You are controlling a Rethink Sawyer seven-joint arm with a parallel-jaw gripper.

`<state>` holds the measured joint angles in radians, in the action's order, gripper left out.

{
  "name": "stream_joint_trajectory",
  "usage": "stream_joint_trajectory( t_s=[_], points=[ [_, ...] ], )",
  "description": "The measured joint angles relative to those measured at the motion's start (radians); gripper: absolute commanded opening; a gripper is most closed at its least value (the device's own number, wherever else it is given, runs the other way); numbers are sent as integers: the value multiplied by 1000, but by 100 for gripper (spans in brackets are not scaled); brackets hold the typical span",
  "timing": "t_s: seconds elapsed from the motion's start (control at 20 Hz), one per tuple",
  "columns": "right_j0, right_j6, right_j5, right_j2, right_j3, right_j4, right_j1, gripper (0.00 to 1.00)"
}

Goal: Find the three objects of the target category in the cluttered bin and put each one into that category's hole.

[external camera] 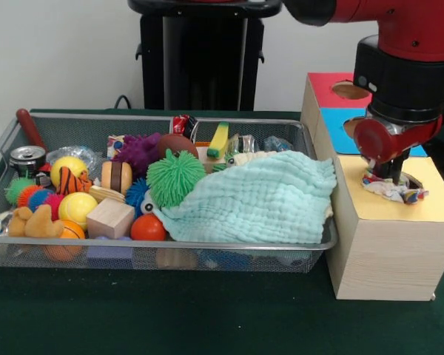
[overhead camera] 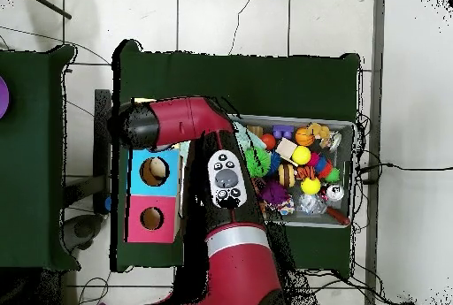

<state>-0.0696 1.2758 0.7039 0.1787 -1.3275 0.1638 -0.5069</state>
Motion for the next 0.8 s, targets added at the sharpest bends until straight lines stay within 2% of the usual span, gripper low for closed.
stream_joint_trajectory(
  t_s=[0.5, 0.55, 0.8],
  points=[
    [-20, 0, 0, 29, 0, -2, 12, 0],
    [-20, 0, 0, 30, 0, -1, 13, 100],
    [-19, 0, -1, 42, -3, 0, 16, 100]
  ],
)
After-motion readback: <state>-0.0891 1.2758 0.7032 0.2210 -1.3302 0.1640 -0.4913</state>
